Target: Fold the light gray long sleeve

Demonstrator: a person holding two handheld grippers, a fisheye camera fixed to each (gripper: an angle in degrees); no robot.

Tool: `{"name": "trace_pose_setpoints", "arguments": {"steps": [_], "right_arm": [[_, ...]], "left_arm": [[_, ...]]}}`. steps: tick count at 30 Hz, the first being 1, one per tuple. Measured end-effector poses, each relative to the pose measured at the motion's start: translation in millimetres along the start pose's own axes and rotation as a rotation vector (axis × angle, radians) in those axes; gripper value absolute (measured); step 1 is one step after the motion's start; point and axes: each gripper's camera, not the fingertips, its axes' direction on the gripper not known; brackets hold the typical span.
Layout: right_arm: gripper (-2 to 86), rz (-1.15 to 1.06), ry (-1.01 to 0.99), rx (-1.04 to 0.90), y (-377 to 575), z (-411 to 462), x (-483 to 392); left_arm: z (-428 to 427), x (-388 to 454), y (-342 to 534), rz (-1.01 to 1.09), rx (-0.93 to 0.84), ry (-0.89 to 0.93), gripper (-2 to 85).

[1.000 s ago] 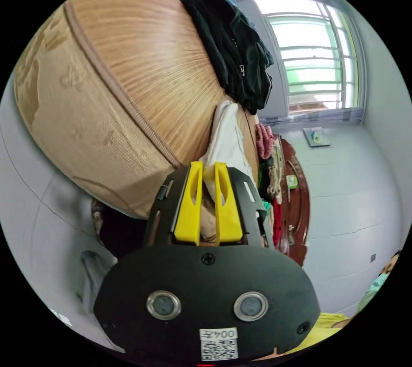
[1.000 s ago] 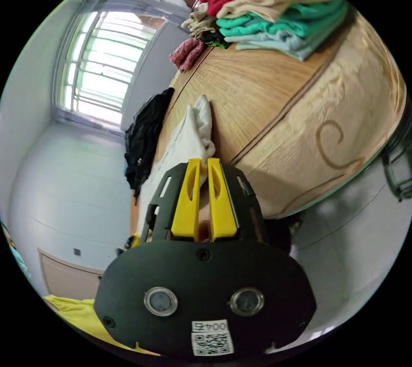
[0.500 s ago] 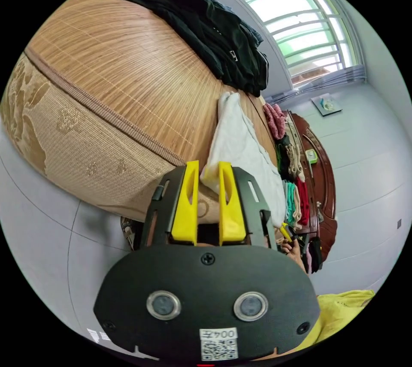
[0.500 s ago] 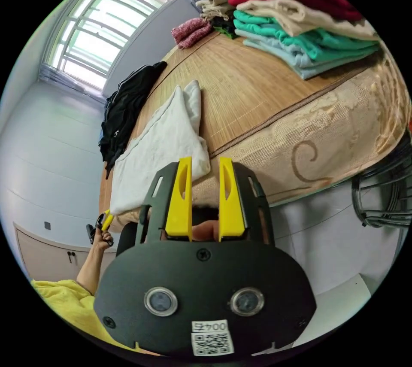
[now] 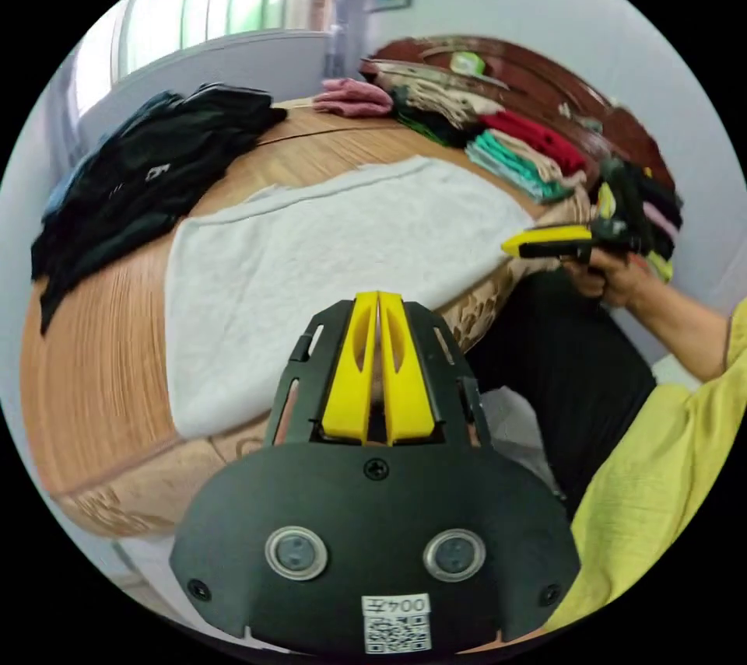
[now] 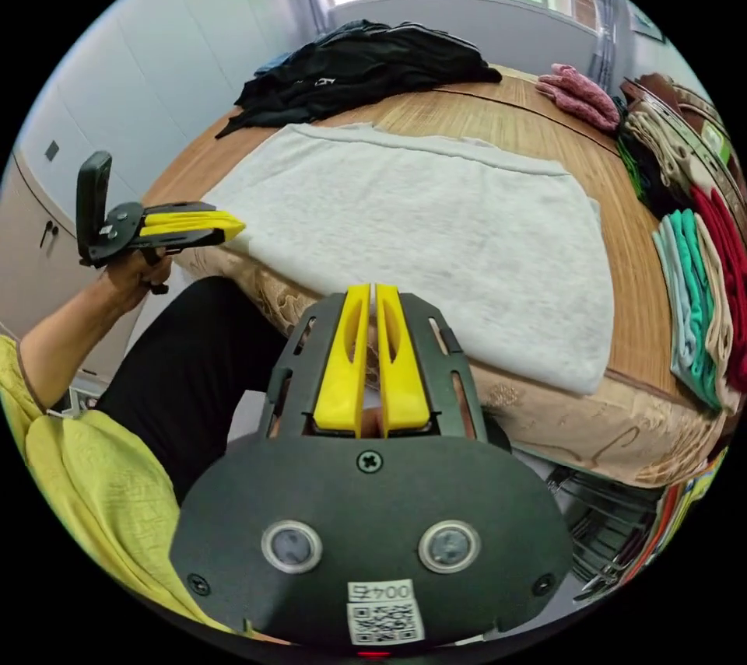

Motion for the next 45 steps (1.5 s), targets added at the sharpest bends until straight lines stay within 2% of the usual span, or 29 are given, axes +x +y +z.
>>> {"name": "trace_pose_setpoints", "arguments": {"steps": [4, 11, 14, 18, 23, 28, 31, 41, 45], "right_arm": [[4.9, -0.054, 0.066, -0.116, -15, 35, -19], [4.9, -0.071, 0.102, -0.126, -29, 56, -42], [4.8, -0.056, 0.061, -0.143, -39, 57, -44], [3.9, -0.143, 0.171, -0.074, -43, 38, -58], [3.6, -0.129, 0.211, -0.022, -39, 10, -28], [6.2, -0.041, 0.192, -0.146, -37, 15, 22], [7.8, -0.049, 0.216, -0.257, -40, 40, 32], [7.9, -0.017, 0.154, -0.315, -66, 47, 50], [7.9, -0.033, 0.174, -0.375, -81, 50, 52]], "left_arm": [[30, 11, -18, 0.072, -0.090, -0.011, 0.7], [35, 24, -42, 0.085, -0.097, -0.057, 0.7], [34, 16, -52, 0.052, -0.101, -0.012, 0.6], [28, 2, -65, 0.037, -0.110, 0.076, 0.4], [-10, -12, -70, 0.079, -0.068, 0.013, 0.3], [-22, -83, -33, -0.132, -0.061, -0.005, 0.8], [-3, -101, -17, -0.133, -0.114, -0.009, 1.2], [8, -126, -32, -0.190, -0.122, 0.023, 1.7], [12, -123, -52, -0.167, -0.191, -0.048, 1.7]]}}
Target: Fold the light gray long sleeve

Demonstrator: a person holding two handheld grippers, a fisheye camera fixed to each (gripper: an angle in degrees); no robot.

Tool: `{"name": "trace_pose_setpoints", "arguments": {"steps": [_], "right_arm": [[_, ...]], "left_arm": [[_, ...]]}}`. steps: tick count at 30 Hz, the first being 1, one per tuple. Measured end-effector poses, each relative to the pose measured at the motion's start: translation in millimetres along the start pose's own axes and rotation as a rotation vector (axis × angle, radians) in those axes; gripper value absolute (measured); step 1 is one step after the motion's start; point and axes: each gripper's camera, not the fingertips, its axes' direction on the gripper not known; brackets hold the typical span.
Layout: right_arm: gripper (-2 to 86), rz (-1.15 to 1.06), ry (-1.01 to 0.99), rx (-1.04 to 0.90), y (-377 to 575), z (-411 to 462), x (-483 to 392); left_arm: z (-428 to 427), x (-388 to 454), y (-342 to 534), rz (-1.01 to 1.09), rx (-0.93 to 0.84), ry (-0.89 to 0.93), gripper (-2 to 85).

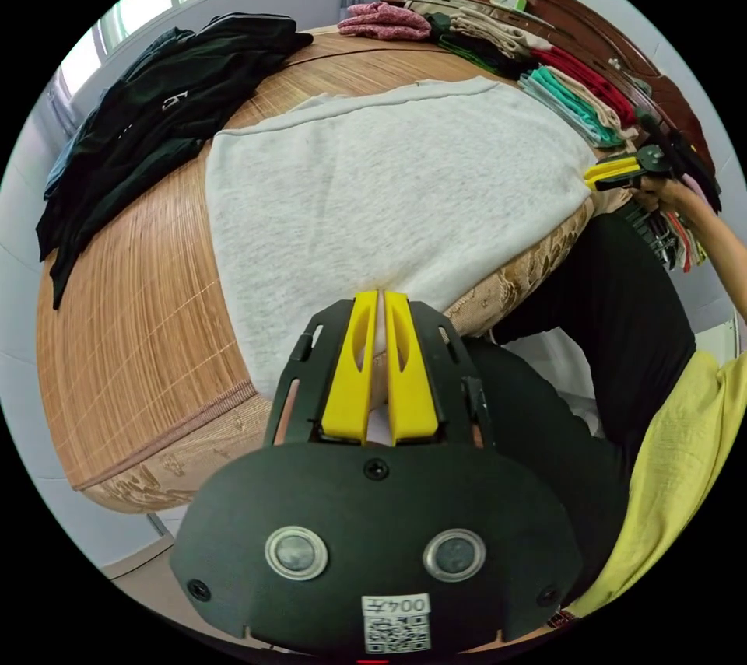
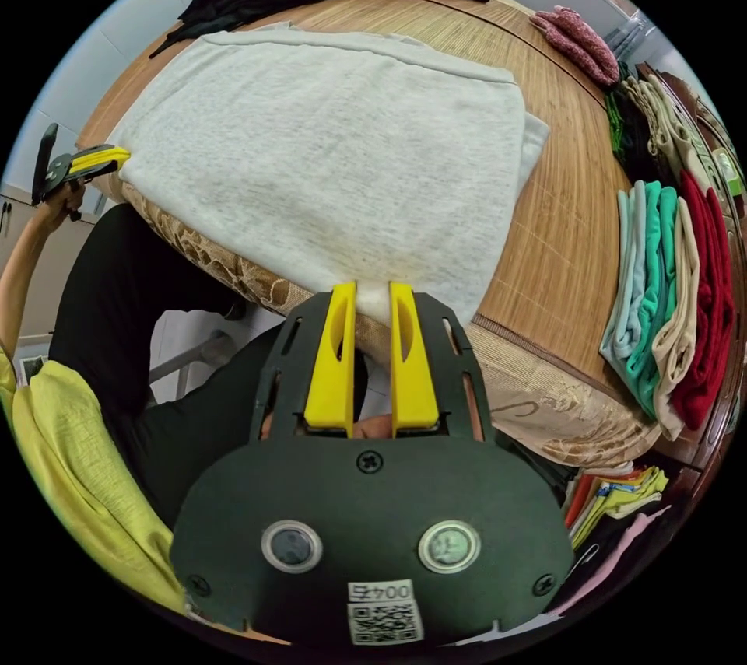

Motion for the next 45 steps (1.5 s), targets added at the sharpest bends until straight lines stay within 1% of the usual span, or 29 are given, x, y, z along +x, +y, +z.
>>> {"name": "trace_pose_setpoints", "arguments": {"steps": [6, 12, 19, 27, 33, 35, 37, 39, 40, 43, 45], "right_arm": [[7.7, -0.007, 0.009, -0.023, -10, -4, 11], [7.6, -0.010, 0.006, 0.035, -5, -12, 23], [7.7, -0.014, 0.001, 0.020, -10, -18, 42], [7.5, -0.018, -0.019, 0.033, -8, -26, 68], [7.6, 0.005, -0.061, -0.001, -12, -41, 91], [8.1, 0.005, -0.101, 0.034, -8, -58, 102], [8.9, 0.012, -0.141, 0.118, -1, -88, 118], [10.8, 0.006, -0.160, 0.195, 2, -107, 131], [11.8, 0.010, -0.181, 0.248, 4, -118, 140], [13.0, 0.034, -0.267, 0.302, -1, -132, 164], [13.7, 0.057, -0.271, 0.323, -7, -134, 177]], "left_arm": [[4, 9, -23, 0.036, -0.066, -0.087, 1.9], [13, -6, -45, -0.004, -0.135, -0.060, 2.1], [26, -20, -71, -0.003, -0.221, -0.053, 2.5], [38, -39, -82, -0.061, -0.234, -0.042, 3.3], [42, -40, -97, 0.019, -0.289, -0.110, 5.4], [34, -42, -100, 0.040, -0.278, -0.111, 8.1], [20, -54, -105, 0.060, -0.276, -0.135, 13.9], [13, -69, -108, 0.059, -0.285, -0.142, 16.2], [10, -80, -111, 0.054, -0.282, -0.150, 17.1], [7, -108, -120, 0.021, -0.248, -0.149, 18.6], [12, -124, -128, -0.002, -0.236, -0.144, 19.0]]}}
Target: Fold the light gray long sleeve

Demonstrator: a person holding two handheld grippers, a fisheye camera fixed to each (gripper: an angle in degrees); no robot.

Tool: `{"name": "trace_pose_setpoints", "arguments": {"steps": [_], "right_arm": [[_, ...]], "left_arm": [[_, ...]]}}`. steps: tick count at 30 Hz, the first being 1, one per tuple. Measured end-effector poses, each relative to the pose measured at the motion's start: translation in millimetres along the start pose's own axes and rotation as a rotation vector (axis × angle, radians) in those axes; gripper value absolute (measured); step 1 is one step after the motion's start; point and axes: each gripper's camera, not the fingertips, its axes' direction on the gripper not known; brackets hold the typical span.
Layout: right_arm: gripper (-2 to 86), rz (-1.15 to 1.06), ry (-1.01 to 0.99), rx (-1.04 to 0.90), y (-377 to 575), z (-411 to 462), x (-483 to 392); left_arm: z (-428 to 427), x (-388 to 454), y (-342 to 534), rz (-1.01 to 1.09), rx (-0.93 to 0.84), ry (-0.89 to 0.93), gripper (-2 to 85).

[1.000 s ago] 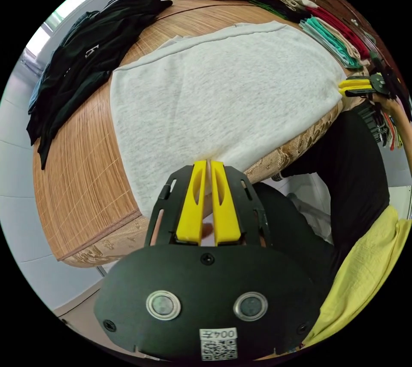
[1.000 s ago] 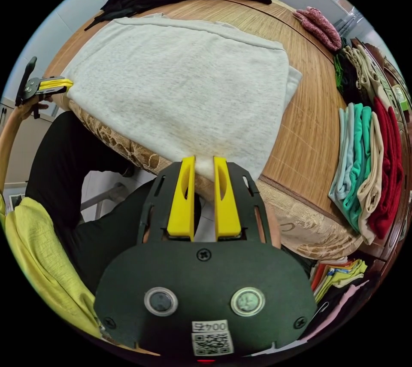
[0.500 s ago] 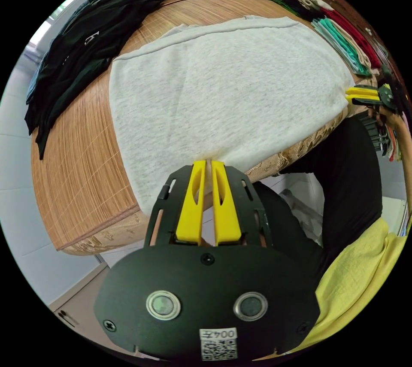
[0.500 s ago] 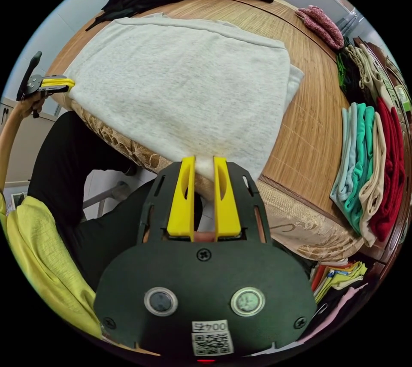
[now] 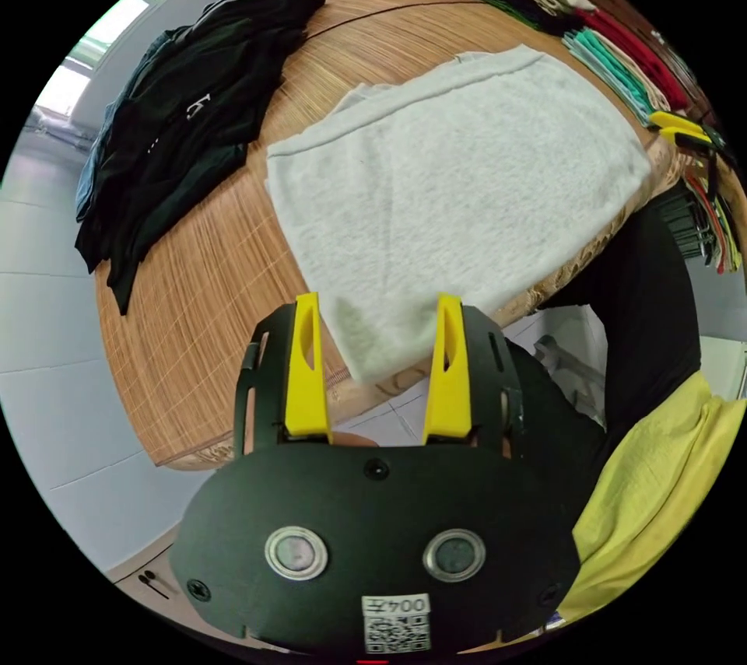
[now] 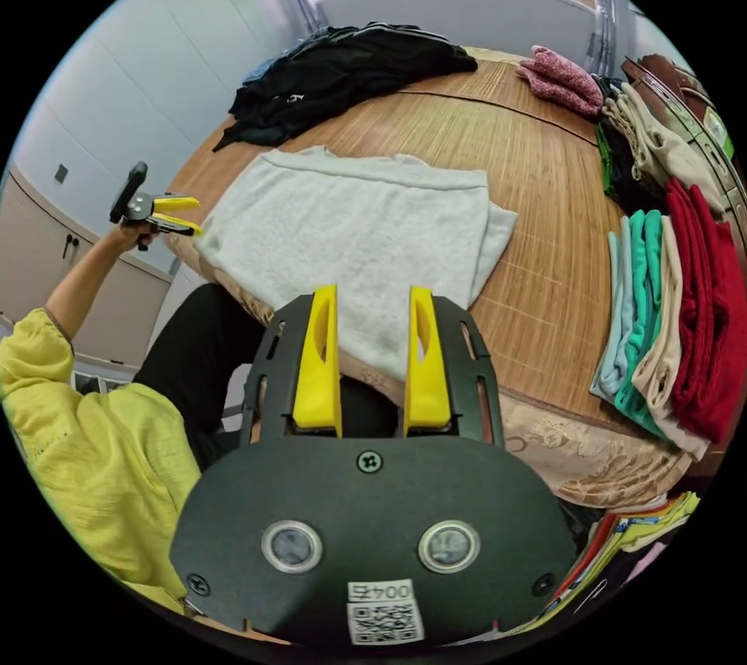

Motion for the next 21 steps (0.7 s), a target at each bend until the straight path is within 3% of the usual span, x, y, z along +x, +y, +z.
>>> {"name": "trace_pose_setpoints", "arguments": {"steps": [10, 21], "right_arm": [[13.6, 0.245, -0.027, 0.018, -63, 11, 104], [12.5, 0.369, -0.065, -0.063, -152, 70, 178]], "left_arm": [[49, -95, -59, -0.152, 0.082, 0.106, 16.8], [114, -165, -128, -0.231, 0.025, 0.221, 17.4]]}}
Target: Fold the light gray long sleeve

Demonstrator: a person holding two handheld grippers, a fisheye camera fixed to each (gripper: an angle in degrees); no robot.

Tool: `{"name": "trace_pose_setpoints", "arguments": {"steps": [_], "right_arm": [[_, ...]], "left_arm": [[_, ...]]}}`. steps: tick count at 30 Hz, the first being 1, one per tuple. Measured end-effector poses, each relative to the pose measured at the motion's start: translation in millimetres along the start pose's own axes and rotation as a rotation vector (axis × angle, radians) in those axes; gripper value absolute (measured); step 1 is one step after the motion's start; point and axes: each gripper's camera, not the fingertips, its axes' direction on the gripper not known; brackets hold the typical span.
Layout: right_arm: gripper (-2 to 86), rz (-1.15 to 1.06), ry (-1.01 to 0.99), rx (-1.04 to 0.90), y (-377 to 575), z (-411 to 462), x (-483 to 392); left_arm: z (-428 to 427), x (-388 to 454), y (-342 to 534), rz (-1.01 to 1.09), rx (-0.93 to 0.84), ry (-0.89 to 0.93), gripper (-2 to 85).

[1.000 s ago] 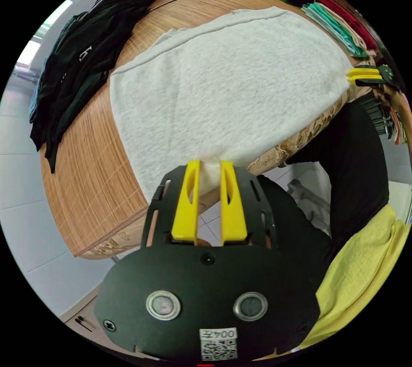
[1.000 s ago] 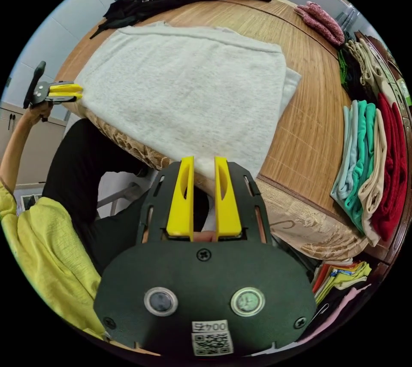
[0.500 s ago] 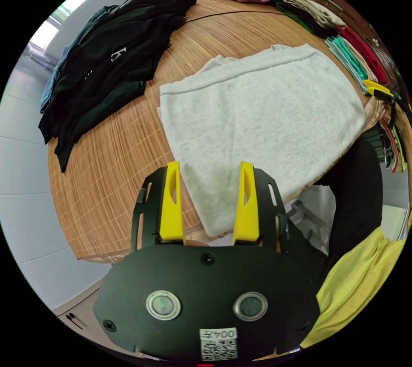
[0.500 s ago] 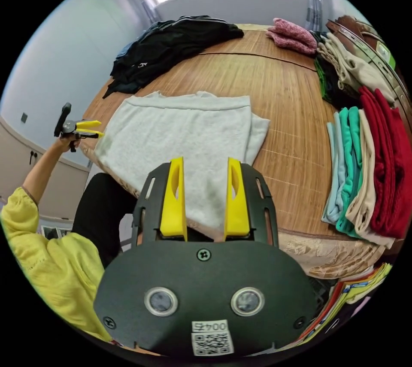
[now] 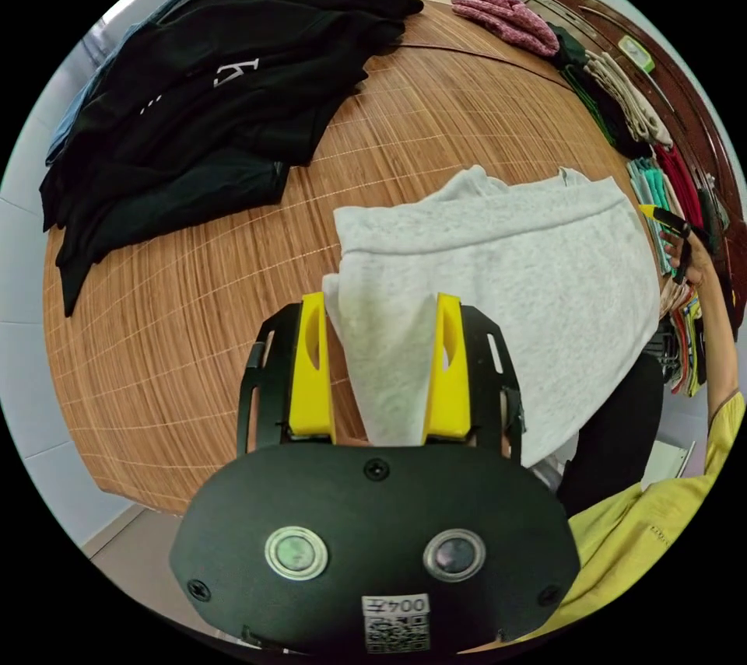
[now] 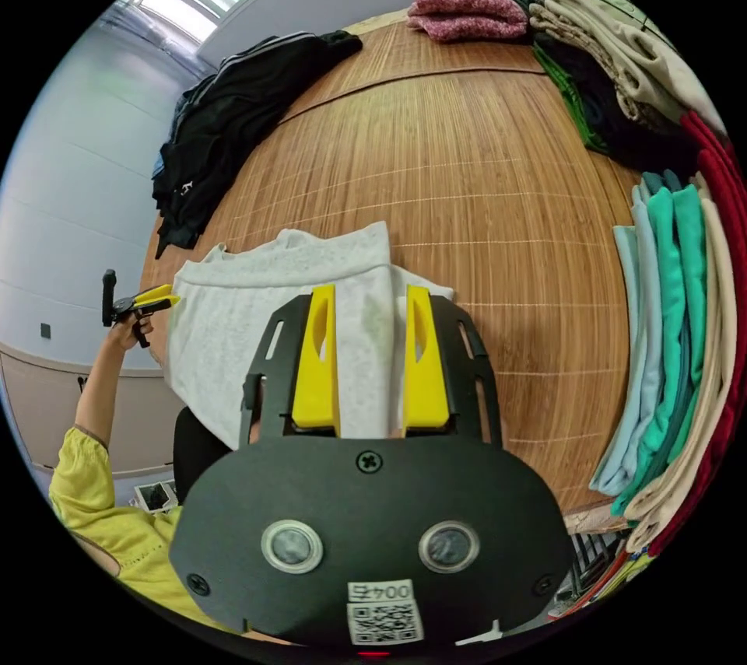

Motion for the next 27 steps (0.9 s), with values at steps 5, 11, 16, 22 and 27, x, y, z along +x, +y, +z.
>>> {"name": "trace_pose_setpoints", "arguments": {"steps": [5, 11, 16, 22, 27], "right_arm": [[8.6, -0.007, 0.015, -0.026, -24, 21, -1], [3.1, -0.043, 0.135, -0.076, -40, 38, -10], [4.8, 0.034, 0.051, -0.095, -49, 47, 4], [6.6, -0.025, 0.126, -0.047, -45, 12, -19], [6.5, -0.246, 0.095, -0.169, -5, 0, -73]], "left_arm": [[18, -9, -21, 0.014, -0.007, -0.026, 16.0], [39, -15, -37, 0.035, -0.069, -0.014, 10.7], [47, -32, -34, -0.018, -0.029, 0.058, 9.1], [5, -24, -21, 0.030, 0.095, -0.126, 11.7], [-25, 0, 14, 0.155, 0.098, -0.048, 12.1]]}}
